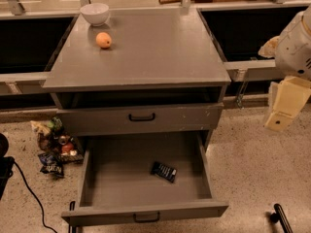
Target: Pick rxbar blueberry from middle drawer and place on counter
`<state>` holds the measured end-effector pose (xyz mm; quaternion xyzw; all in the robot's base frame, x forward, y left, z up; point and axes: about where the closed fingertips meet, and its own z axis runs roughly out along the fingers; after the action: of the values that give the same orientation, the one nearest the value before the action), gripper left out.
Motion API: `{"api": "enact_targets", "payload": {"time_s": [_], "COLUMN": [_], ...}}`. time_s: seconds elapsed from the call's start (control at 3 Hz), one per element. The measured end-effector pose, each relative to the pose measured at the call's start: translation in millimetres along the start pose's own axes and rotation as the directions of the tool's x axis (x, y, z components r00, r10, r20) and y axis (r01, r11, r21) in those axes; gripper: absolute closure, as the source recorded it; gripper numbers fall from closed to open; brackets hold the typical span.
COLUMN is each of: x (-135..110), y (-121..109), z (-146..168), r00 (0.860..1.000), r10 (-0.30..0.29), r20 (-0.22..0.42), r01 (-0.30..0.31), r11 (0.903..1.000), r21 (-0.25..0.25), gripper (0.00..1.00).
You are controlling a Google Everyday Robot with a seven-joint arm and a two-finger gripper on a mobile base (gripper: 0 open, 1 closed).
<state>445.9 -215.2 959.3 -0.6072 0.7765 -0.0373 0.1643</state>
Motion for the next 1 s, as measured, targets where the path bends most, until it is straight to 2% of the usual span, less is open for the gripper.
{"api": "enact_targets", "payload": {"time_s": [0.33,0.67,1.0], "x": [-3,-15,-30], "y": [2,13,27], "z": [6,41,84], "r00": [1.0,0.997,0.989], "r10": [-0.013,-0.051,-0.062], "r20": [0.0,0.058,0.136], "r01": [0.013,0.052,0.07], "r11": [0.9999,0.9983,0.996], "r21": [0.006,-0.024,-0.056], "gripper": [0.0,0.0,0.0]}}
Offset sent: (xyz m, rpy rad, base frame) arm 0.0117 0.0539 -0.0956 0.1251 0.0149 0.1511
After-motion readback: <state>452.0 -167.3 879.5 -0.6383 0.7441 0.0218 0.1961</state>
